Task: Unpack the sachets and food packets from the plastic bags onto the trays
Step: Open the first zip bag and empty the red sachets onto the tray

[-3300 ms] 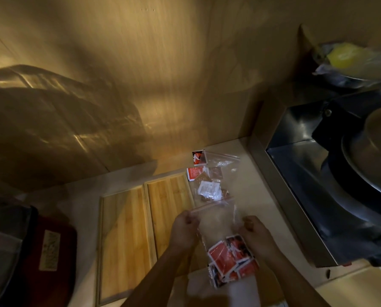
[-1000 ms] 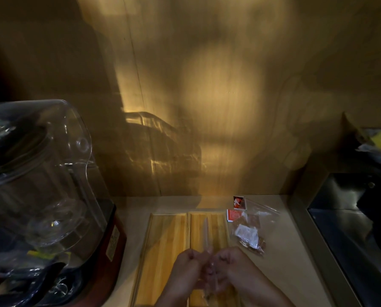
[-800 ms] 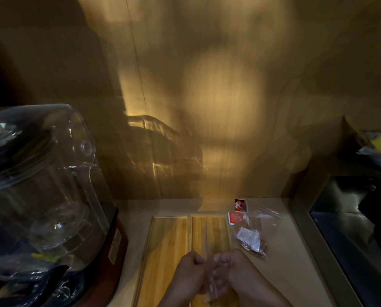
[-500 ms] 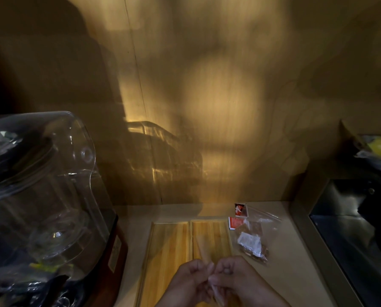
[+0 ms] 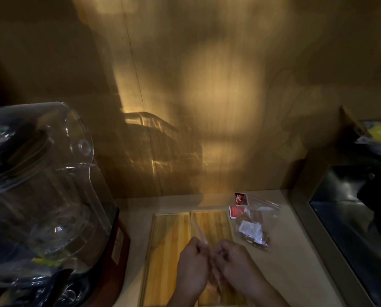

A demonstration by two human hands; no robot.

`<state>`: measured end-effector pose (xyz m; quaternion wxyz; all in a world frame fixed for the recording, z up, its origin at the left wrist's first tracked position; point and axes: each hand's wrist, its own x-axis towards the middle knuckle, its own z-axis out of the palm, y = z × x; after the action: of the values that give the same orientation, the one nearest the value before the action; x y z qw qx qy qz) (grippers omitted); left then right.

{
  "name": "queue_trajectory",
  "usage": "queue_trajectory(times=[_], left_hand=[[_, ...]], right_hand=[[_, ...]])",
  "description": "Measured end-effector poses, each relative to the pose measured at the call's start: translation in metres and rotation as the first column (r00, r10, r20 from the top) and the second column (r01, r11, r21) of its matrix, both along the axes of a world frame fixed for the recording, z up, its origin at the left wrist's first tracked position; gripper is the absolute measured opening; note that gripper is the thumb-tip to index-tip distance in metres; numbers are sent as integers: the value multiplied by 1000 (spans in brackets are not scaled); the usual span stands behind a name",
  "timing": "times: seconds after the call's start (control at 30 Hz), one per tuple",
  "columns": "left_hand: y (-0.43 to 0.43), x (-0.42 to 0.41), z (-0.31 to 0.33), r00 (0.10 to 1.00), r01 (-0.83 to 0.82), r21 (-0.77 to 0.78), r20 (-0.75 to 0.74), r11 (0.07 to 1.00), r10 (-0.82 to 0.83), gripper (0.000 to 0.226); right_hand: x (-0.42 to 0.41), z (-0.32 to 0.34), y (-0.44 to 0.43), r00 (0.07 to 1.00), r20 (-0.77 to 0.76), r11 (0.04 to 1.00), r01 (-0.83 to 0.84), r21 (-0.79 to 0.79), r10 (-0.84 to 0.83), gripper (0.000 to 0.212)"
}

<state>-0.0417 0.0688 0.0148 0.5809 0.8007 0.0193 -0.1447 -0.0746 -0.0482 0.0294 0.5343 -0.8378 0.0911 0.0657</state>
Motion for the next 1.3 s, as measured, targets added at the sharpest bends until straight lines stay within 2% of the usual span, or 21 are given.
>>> queue_trajectory(times=[0.07,0.13,0.2,0.33,0.43,0.5,0.57,0.6,0.67,0.73,0.83,0.93,1.0,1.1,1.2,1.3], left_hand=[[-1,-2,2,998,-31,13,50,999,30,29],[0,-2,0,997,4,41,75,999,-7,26],[0,-3,2,996,89,51,5,995,-89,25],[6,-3,7,949,207,-219,-193,954,-250,35],[12,-3,7,942,232,-291,-171,928,-289,37],[12,-4,4,951,250,-200,-136,947,-279,36],[12,-4,1,959,283,56,-44,958,-280,35],[12,-4,-1,956,285,212,12,935,-294,33],[11,-6,1,957,233,397,71,888,-282,31],[7,-9,4,967,176,420,96,890,-236,33],[3,-9,5,960,207,369,99,906,-260,29],[7,-9,2,969,217,297,52,930,-242,26],[9,-8,0,972,196,321,63,926,-227,21],[8,-7,3,972,113,425,142,898,-189,5],[7,-8,11,974,42,532,167,846,-153,16],[9,-7,17,977,-8,582,178,813,-118,6]], right_hand=[[1,4,-1,992,-83,995,-89,50,93,35],[2,4,-6,983,-121,989,-134,64,141,36],[3,4,-8,989,-77,991,-123,46,127,36],[3,3,-10,991,-38,987,-124,102,129,35],[4,6,-15,983,-61,978,-163,131,172,33],[6,7,-15,983,-62,984,-177,-16,176,31],[7,4,-14,987,-52,939,-163,-304,154,35],[8,4,-12,990,-39,908,-140,-394,135,37],[8,2,-10,990,-45,877,-138,-461,132,36],[9,-1,-8,985,-86,863,-172,-475,149,31],[11,-3,-8,980,-97,913,-196,-358,173,17],[12,-3,-9,966,-90,908,-260,-330,244,21],[12,-4,-8,967,-70,895,-254,-366,246,31],[12,-3,-7,979,-20,881,-192,-432,203,33],[14,0,-9,994,46,820,-53,-569,96,30],[17,2,-15,999,12,790,-20,-613,35,32]])
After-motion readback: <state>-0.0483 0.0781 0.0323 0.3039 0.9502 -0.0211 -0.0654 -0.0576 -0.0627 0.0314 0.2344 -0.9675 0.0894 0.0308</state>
